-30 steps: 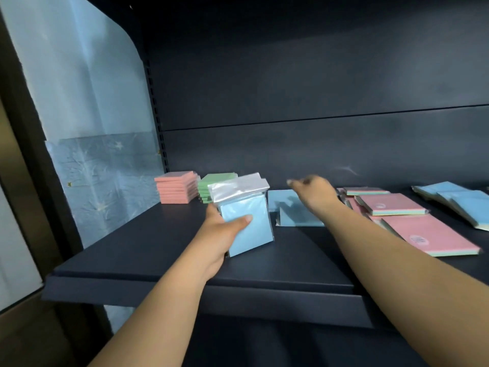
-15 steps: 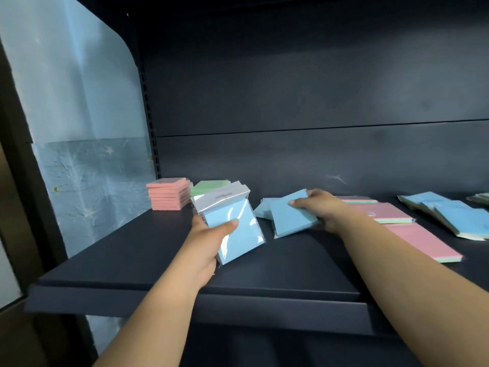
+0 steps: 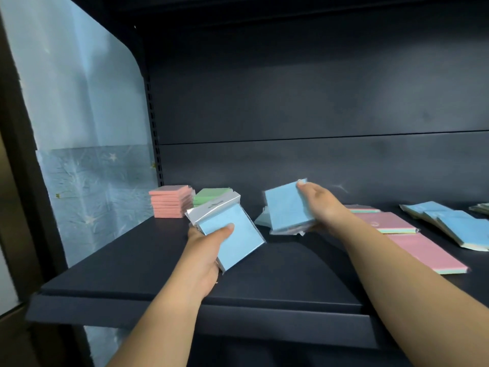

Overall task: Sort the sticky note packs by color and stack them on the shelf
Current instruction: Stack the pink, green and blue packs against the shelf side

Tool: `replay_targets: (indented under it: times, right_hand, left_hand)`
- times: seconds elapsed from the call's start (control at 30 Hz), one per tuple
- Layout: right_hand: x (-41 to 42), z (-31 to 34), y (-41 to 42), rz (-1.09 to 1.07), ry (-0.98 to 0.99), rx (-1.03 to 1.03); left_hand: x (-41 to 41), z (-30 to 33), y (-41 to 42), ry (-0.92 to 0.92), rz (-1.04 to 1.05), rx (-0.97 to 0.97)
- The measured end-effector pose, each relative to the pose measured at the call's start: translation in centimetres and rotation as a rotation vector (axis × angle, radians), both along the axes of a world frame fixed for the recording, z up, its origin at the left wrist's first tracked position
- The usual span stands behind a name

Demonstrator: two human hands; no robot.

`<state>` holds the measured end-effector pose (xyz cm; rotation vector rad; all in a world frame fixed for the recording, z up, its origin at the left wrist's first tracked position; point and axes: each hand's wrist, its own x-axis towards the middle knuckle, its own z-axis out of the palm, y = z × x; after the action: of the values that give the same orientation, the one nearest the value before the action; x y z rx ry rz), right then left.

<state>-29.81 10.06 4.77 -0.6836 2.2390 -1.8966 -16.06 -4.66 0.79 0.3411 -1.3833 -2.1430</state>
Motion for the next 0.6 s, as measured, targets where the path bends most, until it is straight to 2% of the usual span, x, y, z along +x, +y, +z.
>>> replay_targets:
  times: [0.23, 0.43, 0.6]
  right_hand:
    - [2.3, 0.8, -1.2, 0.076, 0.251, 0.303]
    - [3.7, 0.8, -3.1, -0.015, 0.451, 0.531]
    - [4.2, 1.2, -4.2, -0.120, 0.593, 0.555]
  left_hand:
    - [0.2, 0.2, 0.1, -0.010, -0.038, 0.037]
    - [0.1, 0.3, 0.2, -0.079, -0.079, -0.146]
    - [0.0, 0.0, 0.4, -0.092, -0.115, -0.232]
